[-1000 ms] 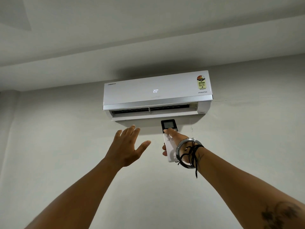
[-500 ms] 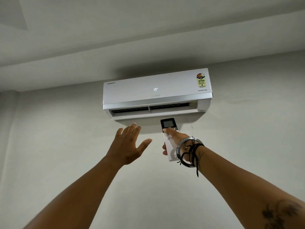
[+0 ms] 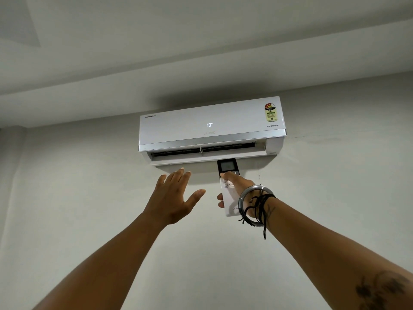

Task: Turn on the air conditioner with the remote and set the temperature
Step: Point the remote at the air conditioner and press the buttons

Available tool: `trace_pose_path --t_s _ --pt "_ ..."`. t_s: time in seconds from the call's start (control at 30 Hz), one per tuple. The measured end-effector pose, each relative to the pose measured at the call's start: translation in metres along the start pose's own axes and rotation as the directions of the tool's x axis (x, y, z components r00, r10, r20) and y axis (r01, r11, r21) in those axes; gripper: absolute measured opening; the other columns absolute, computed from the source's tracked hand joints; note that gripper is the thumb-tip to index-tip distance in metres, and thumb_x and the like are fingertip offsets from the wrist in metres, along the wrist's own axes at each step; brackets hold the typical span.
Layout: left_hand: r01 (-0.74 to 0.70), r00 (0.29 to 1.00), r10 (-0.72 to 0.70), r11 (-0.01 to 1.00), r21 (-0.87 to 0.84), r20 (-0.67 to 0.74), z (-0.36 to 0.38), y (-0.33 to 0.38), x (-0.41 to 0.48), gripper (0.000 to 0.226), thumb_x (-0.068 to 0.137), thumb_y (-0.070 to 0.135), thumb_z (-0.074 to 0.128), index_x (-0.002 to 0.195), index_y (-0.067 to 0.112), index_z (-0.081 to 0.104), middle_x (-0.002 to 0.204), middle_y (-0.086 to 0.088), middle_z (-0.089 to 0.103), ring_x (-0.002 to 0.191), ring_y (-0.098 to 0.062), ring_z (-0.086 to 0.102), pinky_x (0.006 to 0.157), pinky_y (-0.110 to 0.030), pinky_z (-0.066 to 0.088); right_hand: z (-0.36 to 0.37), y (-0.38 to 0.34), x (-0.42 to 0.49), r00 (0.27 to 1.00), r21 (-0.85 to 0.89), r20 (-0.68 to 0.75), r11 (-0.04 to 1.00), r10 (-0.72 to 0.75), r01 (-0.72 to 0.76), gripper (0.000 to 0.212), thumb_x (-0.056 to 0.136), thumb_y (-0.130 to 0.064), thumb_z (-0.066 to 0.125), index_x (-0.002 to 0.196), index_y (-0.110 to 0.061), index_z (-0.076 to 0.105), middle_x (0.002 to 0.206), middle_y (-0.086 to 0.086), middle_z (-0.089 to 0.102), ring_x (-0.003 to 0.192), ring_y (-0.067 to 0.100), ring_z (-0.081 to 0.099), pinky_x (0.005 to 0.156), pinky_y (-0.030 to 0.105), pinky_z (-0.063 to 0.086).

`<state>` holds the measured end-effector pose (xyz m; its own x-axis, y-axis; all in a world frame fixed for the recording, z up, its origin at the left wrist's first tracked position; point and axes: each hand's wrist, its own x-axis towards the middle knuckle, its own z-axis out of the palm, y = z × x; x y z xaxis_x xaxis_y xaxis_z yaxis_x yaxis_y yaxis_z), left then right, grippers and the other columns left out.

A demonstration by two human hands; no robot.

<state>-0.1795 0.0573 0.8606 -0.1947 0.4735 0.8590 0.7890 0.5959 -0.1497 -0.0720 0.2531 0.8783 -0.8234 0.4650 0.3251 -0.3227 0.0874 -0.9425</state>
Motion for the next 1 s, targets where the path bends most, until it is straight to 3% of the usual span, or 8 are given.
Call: trace_pose_path --t_s 0.47,0.77,0.83,0.87,0.9,0.93,0.97,1.0 --pt "0.008 1.0 -0.008 1.0 -0.01 0.01 0.002 0.005 -0.005 0.087 0.086 0.075 0.014 0.148 0.017 0.03 0.159 -0.007 0.029 0.146 -0.023 0.025 0.12 -0.045 0.012 -0.009 0.0 -0.006 0.998 -0.018 0.07 1.0 0.008 -0.007 0.034 0.084 -0.031 0.062 0.108 -0.007 0.057 0.076 0.021 0.077 0.061 0.037 0.074 0.051 0.032 0.057" --pt "0.03 0.999 -0.029 0.999 -0.045 0.021 0.023 0.008 -0.019 0.089 0.085 0.076 0.012 0.146 0.014 0.034 0.156 -0.009 0.035 0.144 -0.022 0.028 0.119 -0.046 0.014 -0.012 0.025 -0.017 0.995 -0.096 -0.032 0.991 -0.095 0.092 0.029 0.071 -0.015 0.087 0.089 0.0 0.07 0.059 0.016 0.073 0.046 0.031 0.07 0.042 0.032 0.055" --pt "0.06 0.997 -0.057 0.996 -0.068 0.049 0.04 0.015 -0.037 0.09 0.085 0.076 0.012 0.146 0.014 0.033 0.157 -0.009 0.033 0.145 -0.022 0.027 0.12 -0.046 0.013 -0.02 0.049 -0.016 0.995 -0.103 -0.088 0.994 -0.049 0.039 0.032 0.067 -0.013 0.089 0.087 0.001 0.069 0.066 0.019 0.073 0.05 0.032 0.07 0.05 0.035 0.058" --pt "0.056 0.996 -0.049 0.994 -0.096 0.081 0.042 0.016 -0.037 0.09 0.085 0.076 0.012 0.147 0.013 0.032 0.158 -0.009 0.032 0.146 -0.022 0.026 0.12 -0.046 0.013 -0.021 0.05 -0.013 0.993 -0.136 -0.101 0.989 -0.063 0.049 0.039 0.064 -0.017 0.091 0.091 0.0 0.069 0.077 0.021 0.074 0.061 0.034 0.073 0.058 0.04 0.061" --pt "0.078 0.975 -0.051 0.99 -0.117 0.218 0.076 0.029 -0.079 0.089 0.086 0.075 0.013 0.147 0.013 0.032 0.158 -0.01 0.031 0.146 -0.022 0.025 0.12 -0.046 0.013 -0.03 0.101 -0.024 0.982 -0.197 -0.188 0.978 0.024 -0.062 0.049 0.061 -0.024 0.092 0.097 -0.002 0.069 0.088 0.02 0.074 0.075 0.036 0.074 0.068 0.043 0.061" --pt "0.107 0.972 -0.079 0.987 -0.118 0.221 0.089 0.034 -0.1 0.088 0.087 0.075 0.014 0.147 0.013 0.032 0.158 -0.01 0.03 0.146 -0.022 0.024 0.12 -0.046 0.012 -0.034 0.123 -0.033 0.973 -0.255 -0.227 0.963 0.031 -0.09 0.058 0.058 -0.031 0.093 0.103 -0.005 0.067 0.096 0.017 0.074 0.084 0.035 0.072 0.073 0.042 0.06" --pt "0.092 0.97 -0.07 0.992 -0.086 0.232 0.091 0.032 -0.1 0.087 0.089 0.075 0.016 0.148 0.012 0.031 0.159 -0.01 0.029 0.147 -0.022 0.023 0.12 -0.046 0.012 -0.035 0.124 -0.03 0.97 -0.354 -0.243 0.93 0.009 -0.097 0.065 0.056 -0.037 0.092 0.106 -0.008 0.065 0.098 0.012 0.073 0.087 0.032 0.07 0.07 0.036 0.057" --pt "0.126 0.918 -0.064 0.983 -0.134 0.392 0.118 0.047 -0.153 0.087 0.089 0.073 0.016 0.148 0.011 0.031 0.159 -0.011 0.029 0.147 -0.022 0.022 0.12 -0.046 0.011 -0.041 0.179 -0.055 0.955 -0.409 -0.275 0.885 0.112 -0.222 0.068 0.054 -0.042 0.091 0.107 -0.011 0.061 0.095 0.007 0.07 0.084 0.026 0.069 0.064 0.03 0.052"
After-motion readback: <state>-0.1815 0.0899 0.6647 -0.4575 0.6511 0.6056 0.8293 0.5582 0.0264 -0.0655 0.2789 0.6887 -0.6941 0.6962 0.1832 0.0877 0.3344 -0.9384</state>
